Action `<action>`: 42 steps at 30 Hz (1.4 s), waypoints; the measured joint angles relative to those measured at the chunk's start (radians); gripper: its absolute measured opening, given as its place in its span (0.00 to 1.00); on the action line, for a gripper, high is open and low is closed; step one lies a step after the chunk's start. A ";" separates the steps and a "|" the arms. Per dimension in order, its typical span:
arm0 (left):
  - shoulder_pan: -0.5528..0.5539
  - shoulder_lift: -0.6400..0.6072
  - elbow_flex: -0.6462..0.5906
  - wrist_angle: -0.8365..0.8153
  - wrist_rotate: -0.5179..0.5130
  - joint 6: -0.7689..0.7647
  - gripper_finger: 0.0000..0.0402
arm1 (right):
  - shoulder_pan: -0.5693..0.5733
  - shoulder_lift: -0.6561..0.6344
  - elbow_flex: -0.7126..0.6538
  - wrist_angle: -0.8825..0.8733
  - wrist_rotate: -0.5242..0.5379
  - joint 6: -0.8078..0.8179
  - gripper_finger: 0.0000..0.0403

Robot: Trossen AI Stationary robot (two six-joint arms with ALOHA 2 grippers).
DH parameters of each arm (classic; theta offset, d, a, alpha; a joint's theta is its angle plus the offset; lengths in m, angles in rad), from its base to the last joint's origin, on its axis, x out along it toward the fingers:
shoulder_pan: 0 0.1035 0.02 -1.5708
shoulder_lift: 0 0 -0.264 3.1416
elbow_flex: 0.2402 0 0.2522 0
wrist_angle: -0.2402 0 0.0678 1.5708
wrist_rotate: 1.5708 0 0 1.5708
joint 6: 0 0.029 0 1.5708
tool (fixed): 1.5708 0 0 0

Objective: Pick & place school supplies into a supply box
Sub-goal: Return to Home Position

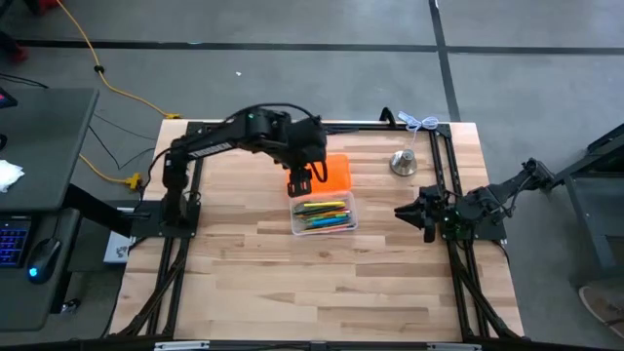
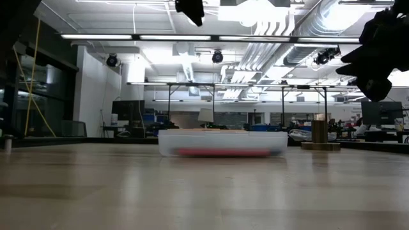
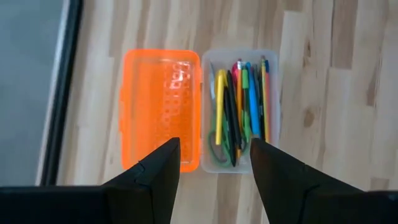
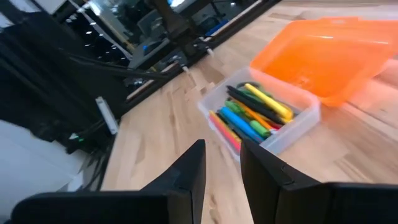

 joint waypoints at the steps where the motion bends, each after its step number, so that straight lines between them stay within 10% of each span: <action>1: 0.003 -0.011 0.000 0.000 0.000 0.000 0.56 | 0.000 0.000 0.000 0.009 -0.010 -0.004 0.19; 8: 0.003 -0.153 -0.163 0.087 0.003 -0.006 0.56 | 0.000 0.000 0.000 0.064 -0.018 -0.057 0.19; 24: 0.003 -0.770 -1.064 0.675 0.125 -0.187 0.56 | 0.000 0.000 0.000 0.070 -0.023 -0.086 0.19; 42: 0.003 -1.288 -1.583 0.964 0.122 -0.296 0.56 | 0.000 -0.001 0.000 0.070 0.007 -0.096 0.19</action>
